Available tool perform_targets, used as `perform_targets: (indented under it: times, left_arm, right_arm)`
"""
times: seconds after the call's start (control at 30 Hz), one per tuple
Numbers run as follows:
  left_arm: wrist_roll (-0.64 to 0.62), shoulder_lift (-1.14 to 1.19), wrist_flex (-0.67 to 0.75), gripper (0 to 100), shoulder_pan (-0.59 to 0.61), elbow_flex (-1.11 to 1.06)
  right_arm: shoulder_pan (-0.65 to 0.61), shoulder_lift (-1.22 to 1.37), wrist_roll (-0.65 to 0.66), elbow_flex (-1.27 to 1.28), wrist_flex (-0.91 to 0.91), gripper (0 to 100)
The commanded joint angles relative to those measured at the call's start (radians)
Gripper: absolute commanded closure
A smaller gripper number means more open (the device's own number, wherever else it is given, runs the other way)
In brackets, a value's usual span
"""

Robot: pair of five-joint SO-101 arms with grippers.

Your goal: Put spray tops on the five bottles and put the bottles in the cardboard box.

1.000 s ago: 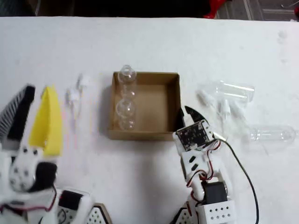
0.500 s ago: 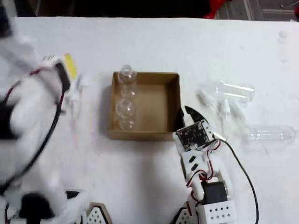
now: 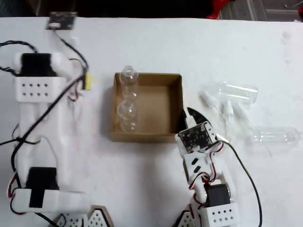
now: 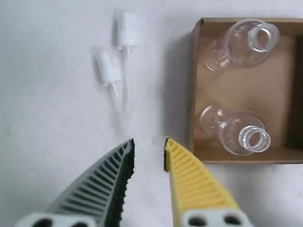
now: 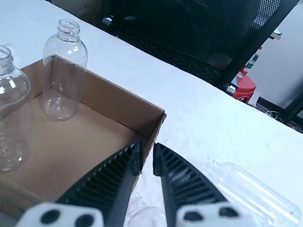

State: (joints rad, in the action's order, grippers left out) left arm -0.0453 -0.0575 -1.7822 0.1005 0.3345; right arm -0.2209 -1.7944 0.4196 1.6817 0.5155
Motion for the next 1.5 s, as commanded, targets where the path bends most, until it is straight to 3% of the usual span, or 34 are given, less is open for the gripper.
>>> perform_targets:
  times: [0.0,0.1,0.47,0.77,1.13,1.47]
  left_arm:
    - [-0.009,-0.067,0.058,91,-0.137,0.028]
    - [-0.009,-0.124,0.097,98,-0.183,0.041]
    - [-0.017,-0.070,0.124,97,-0.303,-0.074]
    - [-0.141,-0.127,0.167,97,-0.054,-0.196]
    - [-0.144,-0.426,0.585,97,-0.145,-0.701]
    - [-0.146,-0.558,0.982,97,0.036,-0.999]
  right_arm:
    - [0.012,-0.004,0.012,0.009,-0.024,97.1]
    - [0.012,-0.004,0.012,0.009,-0.024,97.1]
    - [0.010,-0.004,0.012,0.009,-0.024,97.1]
    - [0.008,-0.004,0.012,0.009,-0.025,97.1]
    - [0.010,-0.007,0.012,0.009,-0.027,97.1]
    - [0.010,-0.005,0.005,0.009,-0.071,97.1]
